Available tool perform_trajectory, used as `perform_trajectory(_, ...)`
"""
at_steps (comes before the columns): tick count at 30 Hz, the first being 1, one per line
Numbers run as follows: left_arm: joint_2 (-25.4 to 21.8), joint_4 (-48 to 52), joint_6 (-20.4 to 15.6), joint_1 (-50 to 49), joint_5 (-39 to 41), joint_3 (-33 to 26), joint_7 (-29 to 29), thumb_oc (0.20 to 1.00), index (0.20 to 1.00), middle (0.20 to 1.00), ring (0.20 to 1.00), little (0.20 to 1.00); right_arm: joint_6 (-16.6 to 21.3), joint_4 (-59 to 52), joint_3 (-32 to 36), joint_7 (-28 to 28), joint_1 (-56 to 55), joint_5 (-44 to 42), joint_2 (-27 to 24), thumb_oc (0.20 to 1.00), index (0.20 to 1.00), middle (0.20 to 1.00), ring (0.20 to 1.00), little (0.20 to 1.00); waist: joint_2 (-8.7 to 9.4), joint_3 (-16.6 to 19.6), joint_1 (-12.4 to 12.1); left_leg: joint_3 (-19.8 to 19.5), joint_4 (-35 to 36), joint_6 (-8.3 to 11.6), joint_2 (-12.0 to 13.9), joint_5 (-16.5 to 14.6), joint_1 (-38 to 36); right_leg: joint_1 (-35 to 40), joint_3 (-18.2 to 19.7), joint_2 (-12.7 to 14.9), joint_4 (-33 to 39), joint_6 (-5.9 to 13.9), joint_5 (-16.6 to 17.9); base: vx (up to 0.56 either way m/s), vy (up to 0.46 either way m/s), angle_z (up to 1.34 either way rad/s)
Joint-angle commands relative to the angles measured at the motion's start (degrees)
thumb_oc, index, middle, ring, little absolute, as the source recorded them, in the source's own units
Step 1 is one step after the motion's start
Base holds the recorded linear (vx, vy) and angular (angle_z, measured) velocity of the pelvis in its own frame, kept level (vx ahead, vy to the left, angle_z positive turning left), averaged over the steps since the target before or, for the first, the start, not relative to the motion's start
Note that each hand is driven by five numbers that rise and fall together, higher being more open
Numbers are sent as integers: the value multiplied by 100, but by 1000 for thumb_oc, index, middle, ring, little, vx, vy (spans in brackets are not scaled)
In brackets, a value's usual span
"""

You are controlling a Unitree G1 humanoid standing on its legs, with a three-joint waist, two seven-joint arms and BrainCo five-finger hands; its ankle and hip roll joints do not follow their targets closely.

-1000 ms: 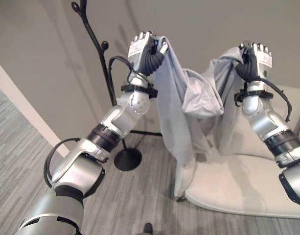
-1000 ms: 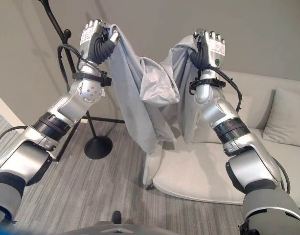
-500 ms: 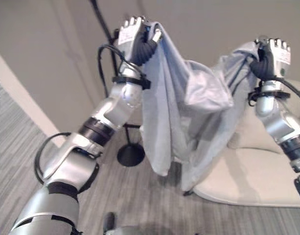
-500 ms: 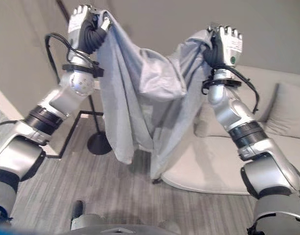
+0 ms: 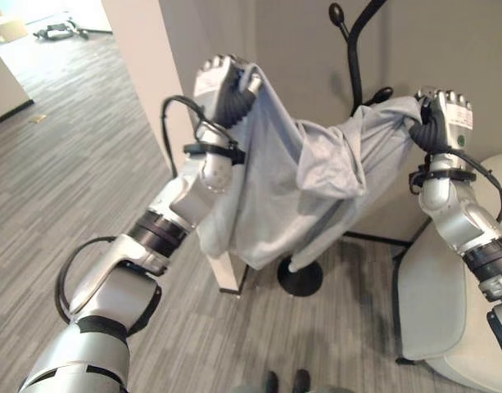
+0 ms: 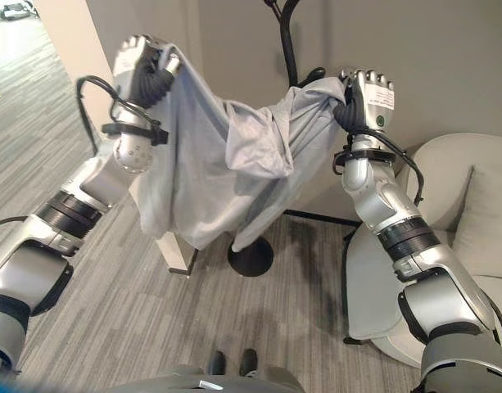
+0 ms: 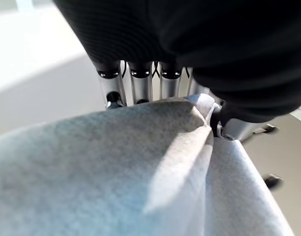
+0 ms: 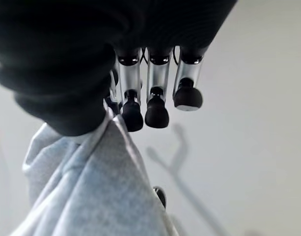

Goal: Hang the clothes on the sofa on the clothes rack.

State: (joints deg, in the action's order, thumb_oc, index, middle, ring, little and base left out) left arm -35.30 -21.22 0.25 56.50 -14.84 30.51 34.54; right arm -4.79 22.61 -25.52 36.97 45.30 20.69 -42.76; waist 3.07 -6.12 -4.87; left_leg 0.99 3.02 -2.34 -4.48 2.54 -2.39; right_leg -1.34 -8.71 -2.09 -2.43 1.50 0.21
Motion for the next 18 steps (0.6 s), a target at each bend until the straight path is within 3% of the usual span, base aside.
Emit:
perform_trajectory(1,83,-87,-69,303,-137,-246,44,200,200,200,200,200,94,-106,249,87,297,154,-50,200,200,200,200,200,293,451,75,-170,153,643,695,-158,36,473,-82,647,662,953,178,127,-162,30)
perform_trajectory(6,101,-21,-103,223,-84,-299,24,200,200,200,200,200,169,-170,361,76,171,88,-112,200,200,200,200,200,317,370,149,-198,-104,723,762,-203,196,546,-357,685,635,926,89,-5,-45,28)
perform_trajectory(7,204,9,-168,180,-32,-334,3,200,200,200,200,200,214,-231,458,103,117,65,-228,200,200,200,200,200,325,266,260,282,-569,696,847,-255,549,559,-625,831,603,949,93,-114,45,29)
perform_trajectory(8,219,18,-173,181,-32,-348,-21,200,200,200,200,200,207,-239,467,100,119,81,-256,200,200,200,200,200,295,292,304,489,-571,667,887,-301,547,573,-692,850,594,951,101,-118,67,23)
perform_trajectory(13,179,-5,-179,102,-18,-371,-75,200,200,200,200,200,211,-282,458,36,62,131,-126,200,200,200,200,200,196,473,348,730,-374,576,880,-386,337,611,-669,921,555,1008,102,43,90,35)
perform_trajectory(18,106,8,-158,71,4,-387,-97,200,200,200,200,200,160,-313,409,-95,88,195,81,200,200,200,200,200,48,547,336,795,-162,397,654,-517,46,410,-491,1227,50,1140,33,40,190,-22)
